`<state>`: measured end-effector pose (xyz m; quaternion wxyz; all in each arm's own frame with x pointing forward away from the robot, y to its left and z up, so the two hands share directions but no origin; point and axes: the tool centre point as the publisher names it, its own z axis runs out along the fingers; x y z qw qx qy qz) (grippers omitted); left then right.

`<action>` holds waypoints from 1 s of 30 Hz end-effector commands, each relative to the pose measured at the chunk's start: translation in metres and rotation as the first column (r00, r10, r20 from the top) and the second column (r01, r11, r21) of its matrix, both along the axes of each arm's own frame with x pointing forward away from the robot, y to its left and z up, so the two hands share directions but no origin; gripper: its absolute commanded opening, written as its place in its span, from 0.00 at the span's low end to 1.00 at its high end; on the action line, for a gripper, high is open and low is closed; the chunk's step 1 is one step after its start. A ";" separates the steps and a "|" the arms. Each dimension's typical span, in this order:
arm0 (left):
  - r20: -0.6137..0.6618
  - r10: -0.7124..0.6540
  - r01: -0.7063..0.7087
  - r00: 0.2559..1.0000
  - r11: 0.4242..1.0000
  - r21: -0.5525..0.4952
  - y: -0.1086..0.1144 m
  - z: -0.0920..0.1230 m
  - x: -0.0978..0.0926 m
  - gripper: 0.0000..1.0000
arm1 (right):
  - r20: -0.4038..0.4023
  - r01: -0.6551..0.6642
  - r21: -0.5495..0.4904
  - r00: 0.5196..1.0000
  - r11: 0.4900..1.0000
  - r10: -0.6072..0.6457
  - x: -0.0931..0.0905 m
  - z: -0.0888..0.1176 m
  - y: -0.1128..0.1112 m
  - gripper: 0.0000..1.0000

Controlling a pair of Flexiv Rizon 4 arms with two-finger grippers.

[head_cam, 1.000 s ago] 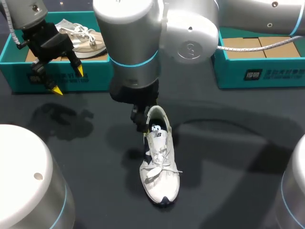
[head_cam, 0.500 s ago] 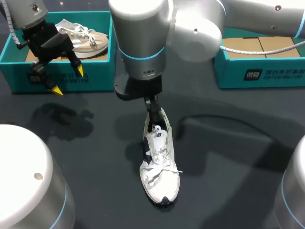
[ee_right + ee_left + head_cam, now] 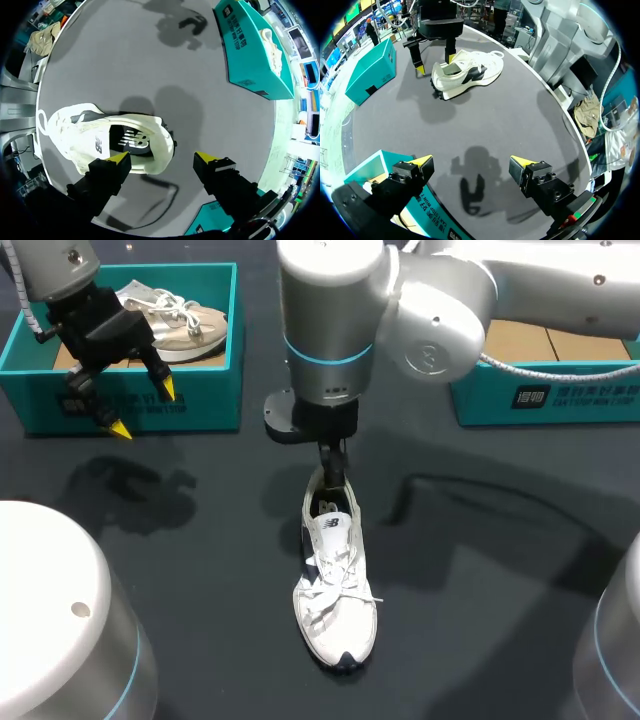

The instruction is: Take the shoe out of the shoebox, open the shoe tongue, remove and reinsert the insole, then place the shoe into the shoebox

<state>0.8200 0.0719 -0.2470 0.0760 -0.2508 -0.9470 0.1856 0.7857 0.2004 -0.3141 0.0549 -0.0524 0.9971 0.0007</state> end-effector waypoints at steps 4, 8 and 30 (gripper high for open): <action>0.002 -0.001 0.001 1.000 1.000 0.001 0.000 0.000 -0.001 1.00 | -0.019 0.019 0.023 1.000 1.000 -0.019 0.008 -0.024 -0.001 0.78; 0.002 -0.001 0.001 1.000 1.000 0.001 0.000 0.000 -0.001 1.00 | -0.021 0.033 0.025 0.999 0.999 -0.033 0.009 -0.033 0.002 0.75; 0.002 -0.001 0.001 1.000 1.000 0.001 0.000 0.000 -0.001 1.00 | -0.065 0.074 0.033 0.995 0.997 -0.071 0.009 -0.068 0.006 0.48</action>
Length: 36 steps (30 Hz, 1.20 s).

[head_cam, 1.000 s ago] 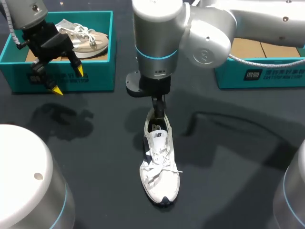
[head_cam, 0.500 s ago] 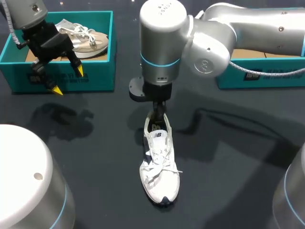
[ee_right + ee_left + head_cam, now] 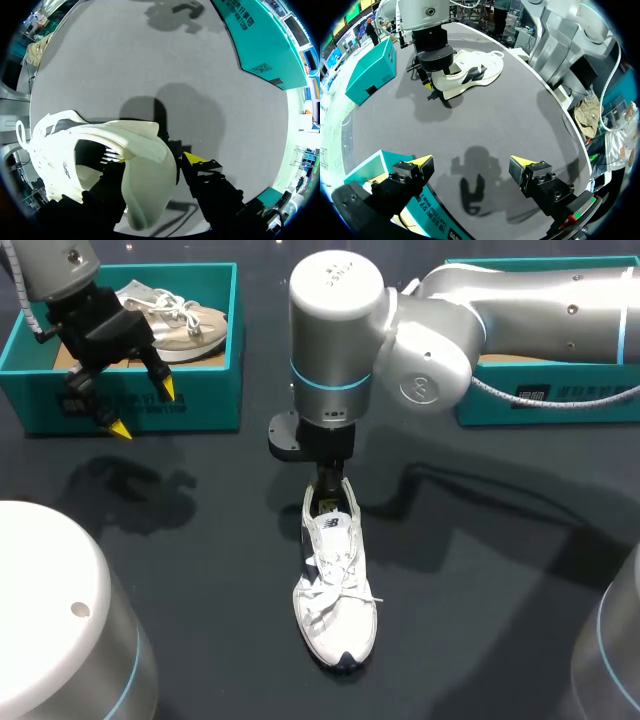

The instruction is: Take the shoe out of the shoebox, open the shoe tongue, remove and reinsert the insole, then place the shoe into the shoebox

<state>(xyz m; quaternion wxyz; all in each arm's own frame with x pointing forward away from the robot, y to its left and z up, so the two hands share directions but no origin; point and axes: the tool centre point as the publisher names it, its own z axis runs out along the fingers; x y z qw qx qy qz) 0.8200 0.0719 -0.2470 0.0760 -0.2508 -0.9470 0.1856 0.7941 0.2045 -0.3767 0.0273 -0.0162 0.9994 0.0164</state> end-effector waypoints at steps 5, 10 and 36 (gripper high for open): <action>0.002 -0.001 0.001 1.000 1.000 0.001 0.000 0.000 -0.001 1.00 | -0.015 0.014 0.011 1.000 1.000 -0.014 -0.002 -0.008 0.003 0.14; 0.002 -0.001 0.001 1.000 1.000 0.001 0.000 0.000 -0.001 1.00 | -0.009 0.027 0.000 1.000 1.000 -0.027 -0.008 -0.001 0.003 0.00; 0.002 -0.001 0.001 1.000 1.000 0.001 0.000 0.000 -0.001 1.00 | 0.053 -0.057 -0.103 0.997 0.993 0.063 0.010 0.160 -0.070 0.00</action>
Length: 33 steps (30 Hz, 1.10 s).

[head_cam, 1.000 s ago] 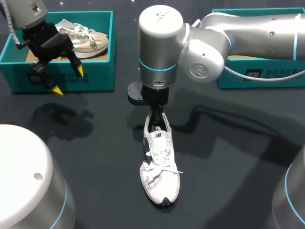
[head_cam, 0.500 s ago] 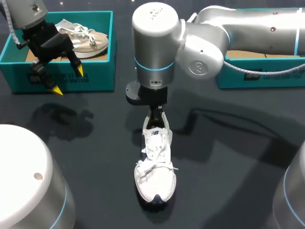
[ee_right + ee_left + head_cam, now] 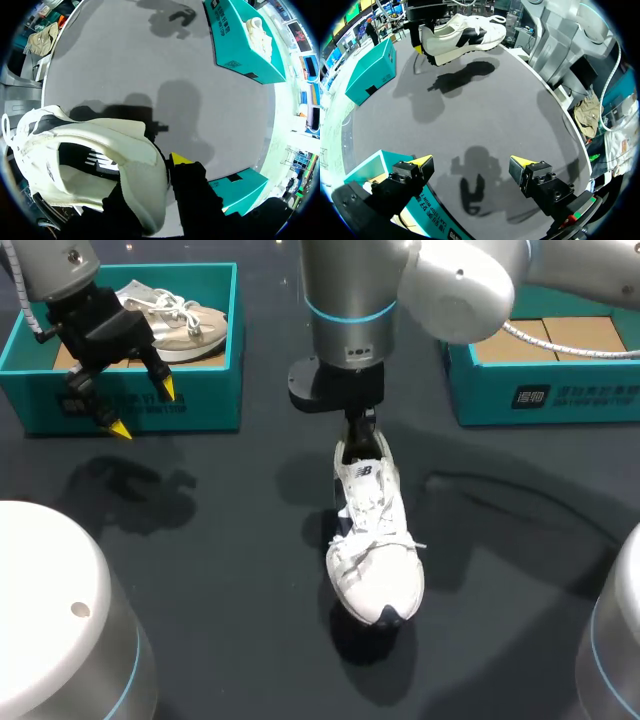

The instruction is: Take the shoe out of the shoebox, open the shoe tongue, remove and reinsert the insole, then place the shoe into the shoebox

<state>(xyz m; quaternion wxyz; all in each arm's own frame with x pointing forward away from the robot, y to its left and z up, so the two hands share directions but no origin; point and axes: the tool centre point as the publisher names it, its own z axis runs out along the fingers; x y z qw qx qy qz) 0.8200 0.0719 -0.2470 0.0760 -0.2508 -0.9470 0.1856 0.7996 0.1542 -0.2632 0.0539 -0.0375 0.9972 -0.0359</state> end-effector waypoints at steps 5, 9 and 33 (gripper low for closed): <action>0.002 -0.001 0.001 1.000 1.000 0.001 0.000 0.000 -0.001 1.00 | 0.025 -0.080 0.008 0.997 0.997 0.080 0.017 0.063 -0.032 0.00; 0.002 -0.001 0.001 1.000 1.000 0.001 0.000 0.000 -0.001 1.00 | 0.025 -0.080 0.008 0.997 0.997 0.080 0.017 0.063 -0.032 0.00; 0.002 -0.001 0.001 1.000 1.000 0.001 0.000 0.000 -0.001 1.00 | -0.038 -0.090 -0.188 0.996 0.978 0.085 0.122 0.138 -0.130 0.00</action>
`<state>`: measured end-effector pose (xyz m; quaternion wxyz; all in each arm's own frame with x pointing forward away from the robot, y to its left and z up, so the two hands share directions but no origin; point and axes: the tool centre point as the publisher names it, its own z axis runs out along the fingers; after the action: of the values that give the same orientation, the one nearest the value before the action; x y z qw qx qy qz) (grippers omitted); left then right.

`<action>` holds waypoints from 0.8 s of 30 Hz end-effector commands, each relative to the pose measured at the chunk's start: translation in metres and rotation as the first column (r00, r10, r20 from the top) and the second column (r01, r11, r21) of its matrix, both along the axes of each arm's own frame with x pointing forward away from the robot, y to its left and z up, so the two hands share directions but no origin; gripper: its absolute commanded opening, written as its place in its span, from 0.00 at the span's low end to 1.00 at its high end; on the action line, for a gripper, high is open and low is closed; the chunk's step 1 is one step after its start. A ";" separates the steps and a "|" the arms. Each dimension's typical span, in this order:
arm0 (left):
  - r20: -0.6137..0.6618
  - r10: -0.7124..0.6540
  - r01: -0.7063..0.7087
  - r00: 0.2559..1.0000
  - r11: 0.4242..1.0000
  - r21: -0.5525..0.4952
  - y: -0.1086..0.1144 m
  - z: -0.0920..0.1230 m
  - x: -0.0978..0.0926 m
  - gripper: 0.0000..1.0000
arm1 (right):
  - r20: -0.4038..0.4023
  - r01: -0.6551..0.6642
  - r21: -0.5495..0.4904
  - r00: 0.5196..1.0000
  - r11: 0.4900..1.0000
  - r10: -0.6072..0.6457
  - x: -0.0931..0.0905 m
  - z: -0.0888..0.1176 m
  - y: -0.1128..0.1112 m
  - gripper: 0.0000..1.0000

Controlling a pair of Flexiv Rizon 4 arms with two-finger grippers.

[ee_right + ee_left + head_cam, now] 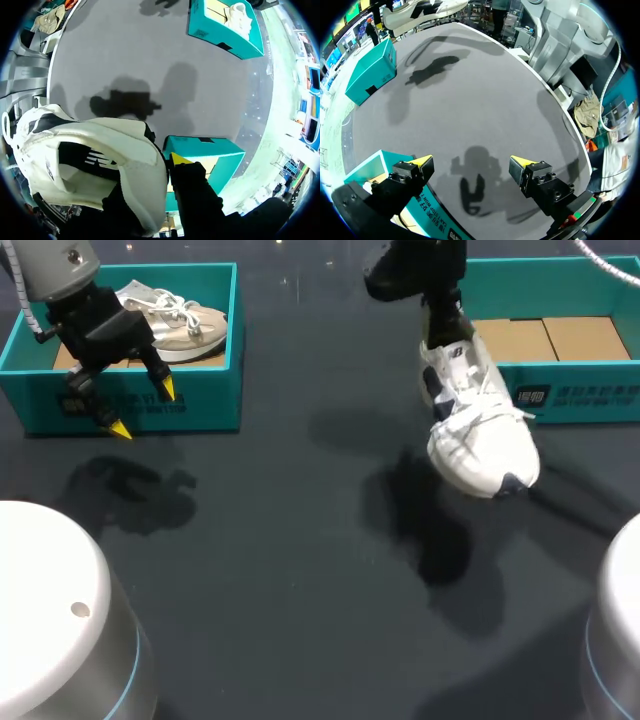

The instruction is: Take the shoe out of the shoebox, open the shoe tongue, remove and reinsert the insole, then place the shoe into the shoebox

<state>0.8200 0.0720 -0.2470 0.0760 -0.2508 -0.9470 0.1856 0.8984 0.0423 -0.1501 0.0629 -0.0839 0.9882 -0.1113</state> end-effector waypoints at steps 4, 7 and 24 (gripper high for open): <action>0.002 -0.001 0.001 1.000 1.000 0.001 0.000 0.000 -0.001 1.00 | 0.021 -0.062 -0.006 0.998 0.998 0.062 0.046 0.044 -0.052 0.00; 0.002 -0.001 0.001 1.000 1.000 0.001 0.000 0.000 -0.001 1.00 | 0.021 -0.062 -0.006 0.998 0.998 0.062 0.046 0.044 -0.052 0.00; 0.002 -0.001 0.001 1.000 1.000 0.001 0.000 0.000 -0.001 1.00 | 0.016 -0.042 -0.055 0.999 0.998 0.043 0.061 0.053 -0.098 0.00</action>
<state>0.8200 0.0720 -0.2470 0.0760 -0.2508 -0.9470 0.1856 0.9508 -0.0348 -0.1065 0.0766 -0.1041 0.9809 -0.1453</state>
